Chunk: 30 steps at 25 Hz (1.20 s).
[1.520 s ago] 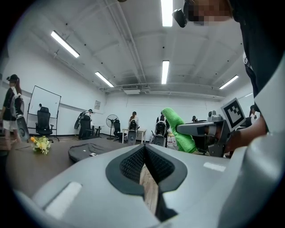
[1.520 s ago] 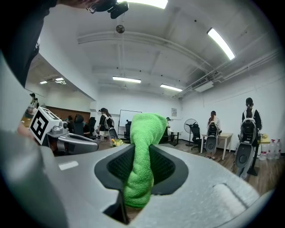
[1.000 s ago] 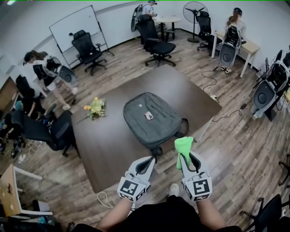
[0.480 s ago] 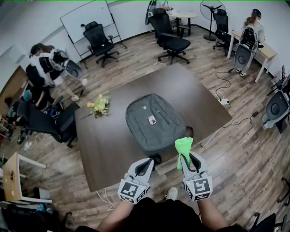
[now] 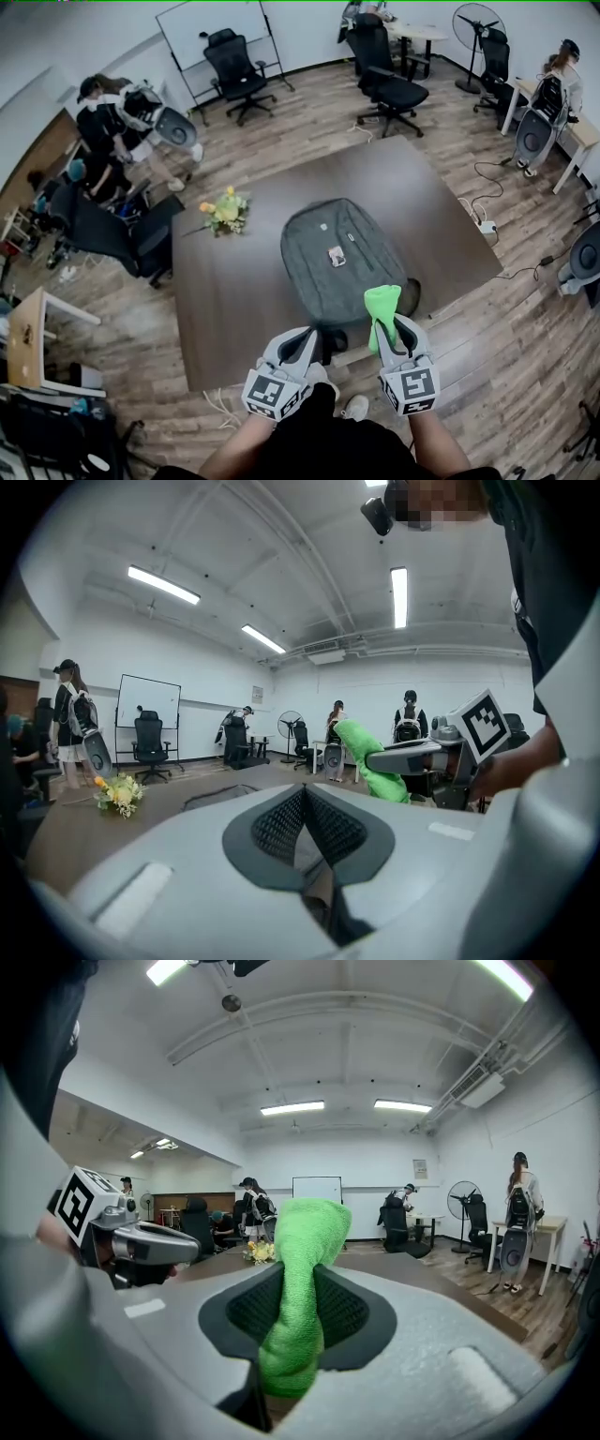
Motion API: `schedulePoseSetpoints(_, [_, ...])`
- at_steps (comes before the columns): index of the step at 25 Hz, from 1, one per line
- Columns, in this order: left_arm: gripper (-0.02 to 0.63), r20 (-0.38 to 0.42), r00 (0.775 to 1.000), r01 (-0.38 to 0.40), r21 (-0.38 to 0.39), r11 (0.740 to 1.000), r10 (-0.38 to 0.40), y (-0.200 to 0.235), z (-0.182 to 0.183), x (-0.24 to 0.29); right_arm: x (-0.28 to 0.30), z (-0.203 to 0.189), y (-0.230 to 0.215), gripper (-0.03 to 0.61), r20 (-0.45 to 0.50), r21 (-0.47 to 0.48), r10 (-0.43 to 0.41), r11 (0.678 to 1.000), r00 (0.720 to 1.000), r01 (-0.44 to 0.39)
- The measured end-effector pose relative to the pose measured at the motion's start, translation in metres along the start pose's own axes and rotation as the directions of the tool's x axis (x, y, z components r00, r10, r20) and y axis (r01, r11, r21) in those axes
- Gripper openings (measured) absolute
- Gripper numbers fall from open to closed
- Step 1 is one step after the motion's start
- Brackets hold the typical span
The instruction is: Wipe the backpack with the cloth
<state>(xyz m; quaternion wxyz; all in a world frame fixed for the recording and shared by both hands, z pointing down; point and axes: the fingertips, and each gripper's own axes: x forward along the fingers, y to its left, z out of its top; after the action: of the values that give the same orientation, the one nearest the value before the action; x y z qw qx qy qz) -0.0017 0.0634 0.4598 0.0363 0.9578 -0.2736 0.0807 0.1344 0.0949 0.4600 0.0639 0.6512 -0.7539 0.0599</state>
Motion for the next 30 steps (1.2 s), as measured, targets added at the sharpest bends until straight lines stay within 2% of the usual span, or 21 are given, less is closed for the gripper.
schedulePoseSetpoints(4, [0.02,0.011,1.0,-0.006,0.002,1.0,0.006,0.035,-0.004,0.016,0.04,0.005,0.002,0.097,0.0,0.0,0.018,1.0,1.0,-0.018])
schedulePoseSetpoints(14, [0.02,0.045,0.999,-0.009,0.01,1.0,0.008,0.117,0.013,0.057,0.141,0.019,0.006,0.097,-0.043,-0.022,0.047,0.999,0.998,-0.048])
schedulePoseSetpoints(18, [0.02,0.06,0.997,-0.047,-0.01,0.999,0.048,0.148,0.013,0.065,0.176,0.017,0.009,0.095,-0.076,-0.041,0.067,0.997,0.995,-0.071])
schedulePoseSetpoints(23, [0.02,0.033,0.994,-0.107,-0.043,0.993,0.108,0.178,-0.001,0.067,0.215,0.001,0.008,0.095,-0.141,-0.046,0.097,0.994,0.985,-0.104])
schedulePoseSetpoints(30, [0.02,0.009,0.973,-0.228,-0.096,0.969,0.23,0.204,-0.01,0.066,0.266,-0.019,0.002,0.095,-0.229,-0.049,0.179,0.98,0.957,-0.195])
